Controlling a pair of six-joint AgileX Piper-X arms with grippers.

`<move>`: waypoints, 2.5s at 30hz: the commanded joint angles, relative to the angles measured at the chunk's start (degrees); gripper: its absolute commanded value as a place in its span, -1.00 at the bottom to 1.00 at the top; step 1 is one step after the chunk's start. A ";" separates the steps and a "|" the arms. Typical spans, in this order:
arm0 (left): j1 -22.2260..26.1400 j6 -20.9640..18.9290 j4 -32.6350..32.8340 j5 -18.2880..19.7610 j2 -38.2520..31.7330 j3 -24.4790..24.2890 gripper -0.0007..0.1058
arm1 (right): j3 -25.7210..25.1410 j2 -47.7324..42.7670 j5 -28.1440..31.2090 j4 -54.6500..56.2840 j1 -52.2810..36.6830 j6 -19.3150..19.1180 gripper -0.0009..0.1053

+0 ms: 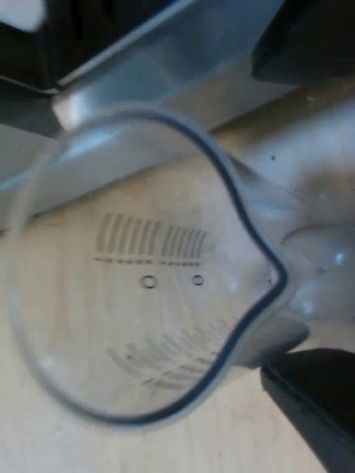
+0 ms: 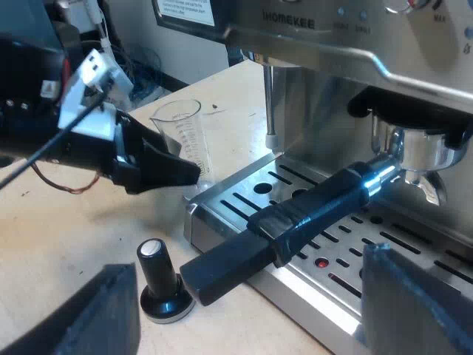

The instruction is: Pour the beans into the coffee machine

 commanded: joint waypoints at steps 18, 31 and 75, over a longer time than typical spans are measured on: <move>-0.04 -0.61 22.24 0.23 -14.91 0.62 0.60 | -0.11 -0.27 -0.86 -1.78 0.04 -0.06 0.23; -0.04 -0.61 34.56 1.38 -30.33 0.62 0.60 | -0.11 -0.57 -1.36 -1.78 0.04 2.86 0.23; -0.04 -1.16 52.94 -2.88 -51.13 -24.07 0.60 | -26.13 -4.07 25.45 34.53 0.04 3.92 0.23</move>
